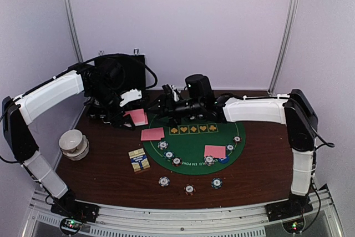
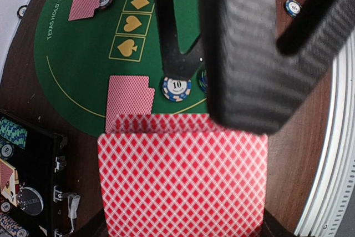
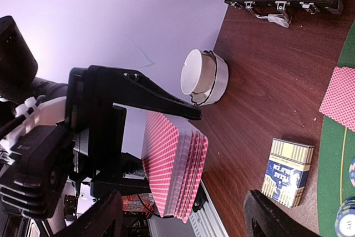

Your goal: Distribute texas hold em gaming equipment

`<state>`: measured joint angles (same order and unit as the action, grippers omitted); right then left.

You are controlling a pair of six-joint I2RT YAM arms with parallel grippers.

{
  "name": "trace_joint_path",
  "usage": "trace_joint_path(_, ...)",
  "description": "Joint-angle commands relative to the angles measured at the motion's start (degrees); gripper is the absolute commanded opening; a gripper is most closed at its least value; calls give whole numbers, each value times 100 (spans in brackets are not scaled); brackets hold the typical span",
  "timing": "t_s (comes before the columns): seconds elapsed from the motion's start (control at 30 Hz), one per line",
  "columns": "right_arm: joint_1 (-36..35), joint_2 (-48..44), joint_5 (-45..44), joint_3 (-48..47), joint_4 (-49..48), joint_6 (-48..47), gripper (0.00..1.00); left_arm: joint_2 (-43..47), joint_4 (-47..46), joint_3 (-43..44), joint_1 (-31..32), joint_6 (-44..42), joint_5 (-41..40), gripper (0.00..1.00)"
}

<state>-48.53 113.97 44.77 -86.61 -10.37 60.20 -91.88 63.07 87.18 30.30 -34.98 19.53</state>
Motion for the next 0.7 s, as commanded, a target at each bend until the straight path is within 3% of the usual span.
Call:
trace_joint_path(0.0, -120, 228, 117, -323, -237, 137, 79, 38, -87, 194, -25, 53, 165, 0)
trace_joint_path(0.67, -297, 1216, 319, -1296, -257, 516, 77, 93, -90, 133, -25, 27, 185, 0)
